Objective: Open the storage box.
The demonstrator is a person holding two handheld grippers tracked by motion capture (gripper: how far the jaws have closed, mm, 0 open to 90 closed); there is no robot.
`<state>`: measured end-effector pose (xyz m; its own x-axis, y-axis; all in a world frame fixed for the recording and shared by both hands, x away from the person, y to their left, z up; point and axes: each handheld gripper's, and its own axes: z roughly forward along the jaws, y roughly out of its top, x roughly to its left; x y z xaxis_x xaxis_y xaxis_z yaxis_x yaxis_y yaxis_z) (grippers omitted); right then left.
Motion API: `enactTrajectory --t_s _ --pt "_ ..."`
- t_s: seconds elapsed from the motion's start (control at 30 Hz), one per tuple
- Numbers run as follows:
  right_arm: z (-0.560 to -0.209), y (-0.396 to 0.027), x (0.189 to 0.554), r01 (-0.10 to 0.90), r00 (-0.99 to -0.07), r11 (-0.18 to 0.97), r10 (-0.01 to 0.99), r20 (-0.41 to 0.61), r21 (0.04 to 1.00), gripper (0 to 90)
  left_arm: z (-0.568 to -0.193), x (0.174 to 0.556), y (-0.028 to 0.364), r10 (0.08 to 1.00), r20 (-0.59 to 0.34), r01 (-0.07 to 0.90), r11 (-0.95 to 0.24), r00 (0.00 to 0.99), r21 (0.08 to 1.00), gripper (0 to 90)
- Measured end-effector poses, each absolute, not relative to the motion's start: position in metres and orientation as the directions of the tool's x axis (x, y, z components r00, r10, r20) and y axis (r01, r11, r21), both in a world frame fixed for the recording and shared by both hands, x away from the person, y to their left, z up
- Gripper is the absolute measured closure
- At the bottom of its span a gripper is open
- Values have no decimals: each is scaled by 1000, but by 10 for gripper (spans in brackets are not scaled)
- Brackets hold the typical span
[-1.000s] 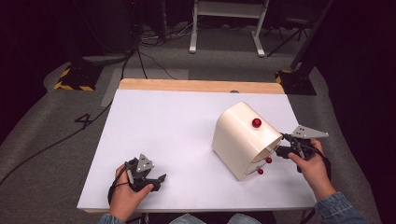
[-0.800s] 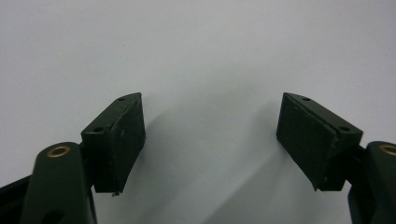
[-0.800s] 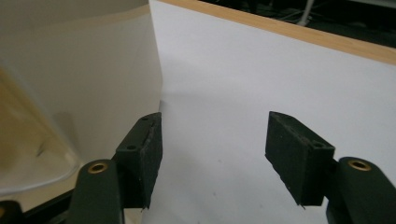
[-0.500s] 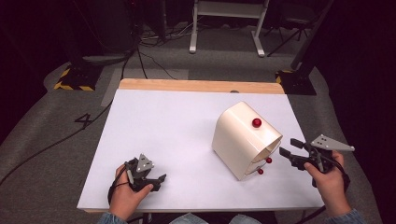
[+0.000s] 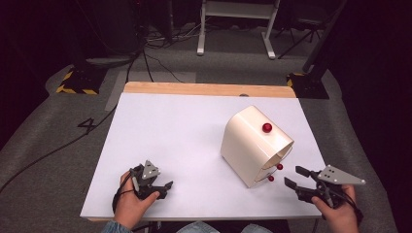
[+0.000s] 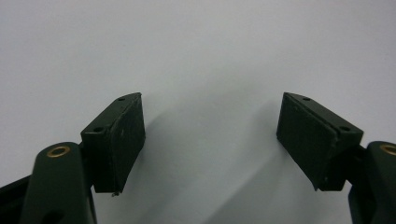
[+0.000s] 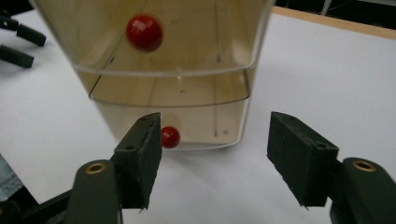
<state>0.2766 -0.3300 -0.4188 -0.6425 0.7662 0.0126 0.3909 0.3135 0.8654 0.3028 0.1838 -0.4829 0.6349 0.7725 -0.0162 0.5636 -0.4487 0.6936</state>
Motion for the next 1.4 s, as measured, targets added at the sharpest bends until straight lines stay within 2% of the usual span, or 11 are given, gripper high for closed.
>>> enactTrajectory --t_s 0.17,0.43,0.5,0.53,0.6,0.67,1.03,1.4 --pt "-434 -313 275 375 -668 378 743 -35 846 425 -483 303 184 772 -14 562 -450 636 694 237" --pt "-449 -299 283 380 -671 383 741 -34 842 526 -483 303 184 772 -15 562 -449 635 694 237" --pt "-452 -297 285 371 -674 384 738 -39 845 579 -483 302 184 772 -12 561 -450 635 695 238" --pt "-453 -295 286 372 -674 392 737 -45 841 643 -483 302 184 772 -12 560 -450 635 695 238" --pt "-453 -295 286 372 -675 396 736 -48 839 669 -483 302 184 772 -11 559 -451 636 696 238" --pt "-453 -295 287 388 -682 393 731 -27 833 733 -483 302 184 773 -15 561 -446 634 697 238" --pt "-453 -297 281 392 -678 382 734 -18 837 735 -483 302 184 772 -13 559 -448 635 697 238" --pt "-446 -329 238 428 -662 346 749 29 835 735 -483 303 184 772 -8 559 -453 636 695 238"
